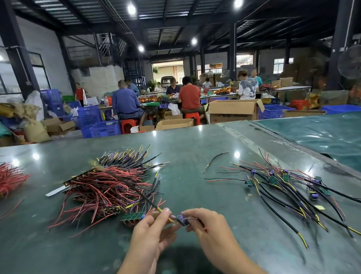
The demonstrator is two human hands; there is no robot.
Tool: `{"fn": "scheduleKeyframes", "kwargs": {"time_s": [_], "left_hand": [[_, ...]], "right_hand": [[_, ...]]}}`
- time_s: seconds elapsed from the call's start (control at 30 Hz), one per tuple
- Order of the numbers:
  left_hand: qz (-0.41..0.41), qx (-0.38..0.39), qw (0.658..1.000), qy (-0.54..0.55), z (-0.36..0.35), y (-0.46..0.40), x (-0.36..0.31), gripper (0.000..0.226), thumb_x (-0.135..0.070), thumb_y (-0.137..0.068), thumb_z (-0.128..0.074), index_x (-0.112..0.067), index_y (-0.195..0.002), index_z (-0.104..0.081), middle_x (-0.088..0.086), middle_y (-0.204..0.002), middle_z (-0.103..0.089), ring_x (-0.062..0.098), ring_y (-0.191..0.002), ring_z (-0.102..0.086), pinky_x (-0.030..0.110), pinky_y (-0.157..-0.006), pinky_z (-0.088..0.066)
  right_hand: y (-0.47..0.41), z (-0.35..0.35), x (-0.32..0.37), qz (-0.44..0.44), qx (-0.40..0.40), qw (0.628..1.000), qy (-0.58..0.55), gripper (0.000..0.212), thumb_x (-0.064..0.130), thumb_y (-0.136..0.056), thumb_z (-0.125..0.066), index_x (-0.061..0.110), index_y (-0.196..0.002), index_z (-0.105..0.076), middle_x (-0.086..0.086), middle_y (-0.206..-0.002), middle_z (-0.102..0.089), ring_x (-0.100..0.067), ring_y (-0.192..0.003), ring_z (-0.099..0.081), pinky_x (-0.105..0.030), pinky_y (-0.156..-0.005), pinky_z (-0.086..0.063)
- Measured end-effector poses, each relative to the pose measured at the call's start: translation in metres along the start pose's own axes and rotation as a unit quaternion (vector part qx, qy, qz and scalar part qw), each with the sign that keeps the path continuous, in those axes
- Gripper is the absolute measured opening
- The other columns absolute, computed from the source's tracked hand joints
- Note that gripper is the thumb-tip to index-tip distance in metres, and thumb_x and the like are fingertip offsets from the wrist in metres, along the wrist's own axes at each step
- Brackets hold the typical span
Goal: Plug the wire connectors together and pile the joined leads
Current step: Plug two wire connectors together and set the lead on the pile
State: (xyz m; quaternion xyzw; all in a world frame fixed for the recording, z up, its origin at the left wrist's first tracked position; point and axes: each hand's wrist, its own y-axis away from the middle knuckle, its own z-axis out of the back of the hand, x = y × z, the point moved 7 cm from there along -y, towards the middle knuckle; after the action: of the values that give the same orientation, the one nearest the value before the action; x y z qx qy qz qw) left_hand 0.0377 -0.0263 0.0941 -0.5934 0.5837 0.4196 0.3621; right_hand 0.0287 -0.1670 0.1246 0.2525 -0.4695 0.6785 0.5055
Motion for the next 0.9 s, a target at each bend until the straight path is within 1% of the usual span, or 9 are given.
{"fn": "scheduleKeyframes", "kwargs": {"time_s": [0.1, 0.17, 0.23, 0.33, 0.4, 0.57, 0.63, 0.73, 0.9], "left_hand": [[-0.017, -0.020, 1.000, -0.001, 0.007, -0.003, 0.001, 0.007, -0.002, -0.092, -0.054, -0.003, -0.093, -0.061, 0.007, -0.071, -0.071, 0.012, -0.059, -0.067, 0.020, -0.051, -0.053], [-0.020, -0.017, 1.000, 0.008, 0.009, -0.005, 0.001, 0.010, 0.003, -0.091, -0.053, 0.001, -0.096, -0.061, 0.011, -0.072, -0.071, 0.014, -0.060, -0.068, 0.018, -0.051, -0.054], [-0.019, -0.011, 0.999, 0.023, 0.009, -0.006, 0.000, 0.010, 0.006, -0.090, -0.053, 0.003, -0.096, -0.061, 0.012, -0.074, -0.071, 0.016, -0.063, -0.069, 0.018, -0.054, -0.054], [-0.019, 0.000, 0.999, 0.036, 0.007, -0.006, 0.002, 0.011, 0.006, -0.088, -0.055, 0.003, -0.095, -0.063, 0.013, -0.074, -0.071, 0.015, -0.065, -0.070, 0.018, -0.056, -0.055], [-0.019, 0.006, 0.999, 0.033, 0.006, -0.006, 0.002, 0.010, 0.004, -0.088, -0.056, 0.002, -0.095, -0.063, 0.012, -0.073, -0.070, 0.014, -0.064, -0.069, 0.019, -0.057, -0.055], [-0.023, 0.019, 0.999, 0.046, 0.003, -0.005, 0.001, 0.012, 0.004, -0.083, -0.060, 0.000, -0.093, -0.065, 0.013, -0.075, -0.071, 0.014, -0.067, -0.070, 0.017, -0.057, -0.054], [-0.029, 0.022, 0.998, 0.047, 0.002, -0.003, 0.001, 0.013, 0.006, -0.081, -0.061, 0.000, -0.090, -0.067, 0.013, -0.077, -0.072, 0.014, -0.068, -0.071, 0.017, -0.057, -0.054], [-0.041, 0.018, 0.998, 0.047, 0.001, -0.002, 0.000, 0.015, 0.011, -0.081, -0.060, 0.000, -0.088, -0.067, 0.014, -0.078, -0.072, 0.015, -0.068, -0.071, 0.017, -0.058, -0.054], [-0.081, 0.007, 0.997, 0.015, 0.002, 0.001, -0.005, 0.017, 0.013, -0.080, -0.060, 0.000, -0.089, -0.066, 0.015, -0.080, -0.073, 0.015, -0.072, -0.071, 0.018, -0.062, -0.055]], "right_hand": [[0.001, -0.001, -0.002, -0.011, 0.005, 1.000, -0.002, 0.025, -0.001, -0.091, -0.053, 0.013, -0.096, -0.073, 0.005, -0.079, -0.067, 0.006, -0.069, -0.061, -0.008, -0.070, -0.044], [0.001, 0.000, -0.005, -0.036, -0.005, 0.998, -0.046, 0.029, -0.004, -0.090, -0.053, 0.017, -0.089, -0.073, 0.001, -0.077, -0.069, -0.002, -0.069, -0.064, -0.017, -0.075, -0.051], [0.000, 0.003, -0.008, -0.077, -0.022, 0.985, -0.153, 0.031, -0.007, -0.089, -0.055, 0.017, -0.078, -0.071, -0.003, -0.072, -0.070, -0.014, -0.069, -0.066, -0.029, -0.076, -0.055], [0.003, 0.003, -0.013, -0.142, -0.017, 0.936, -0.322, 0.022, -0.010, -0.086, -0.057, 0.007, -0.079, -0.070, -0.008, -0.072, -0.072, -0.017, -0.069, -0.067, -0.023, -0.069, -0.054], [0.005, 0.004, -0.015, -0.171, -0.017, 0.906, -0.386, 0.015, -0.009, -0.085, -0.059, 0.002, -0.084, -0.069, -0.010, -0.077, -0.073, -0.017, -0.071, -0.069, -0.021, -0.069, -0.055], [0.007, 0.002, -0.019, -0.230, -0.042, 0.821, -0.521, 0.012, -0.014, -0.082, -0.059, -0.004, -0.085, -0.065, -0.020, -0.080, -0.070, -0.022, -0.066, -0.070, -0.022, -0.064, -0.058], [0.008, 0.002, -0.020, -0.246, -0.045, 0.796, -0.552, 0.011, -0.013, -0.079, -0.061, -0.004, -0.084, -0.064, -0.022, -0.079, -0.069, -0.023, -0.065, -0.070, -0.025, -0.064, -0.059], [0.011, -0.002, -0.021, -0.268, -0.044, 0.773, -0.574, 0.011, -0.011, -0.077, -0.064, -0.002, -0.082, -0.064, -0.021, -0.078, -0.069, -0.024, -0.066, -0.070, -0.026, -0.063, -0.059], [0.014, -0.007, -0.025, -0.294, -0.044, 0.766, -0.571, 0.016, -0.008, -0.076, -0.067, 0.004, -0.085, -0.063, -0.017, -0.079, -0.071, -0.021, -0.068, -0.070, -0.022, -0.062, -0.058]]}}
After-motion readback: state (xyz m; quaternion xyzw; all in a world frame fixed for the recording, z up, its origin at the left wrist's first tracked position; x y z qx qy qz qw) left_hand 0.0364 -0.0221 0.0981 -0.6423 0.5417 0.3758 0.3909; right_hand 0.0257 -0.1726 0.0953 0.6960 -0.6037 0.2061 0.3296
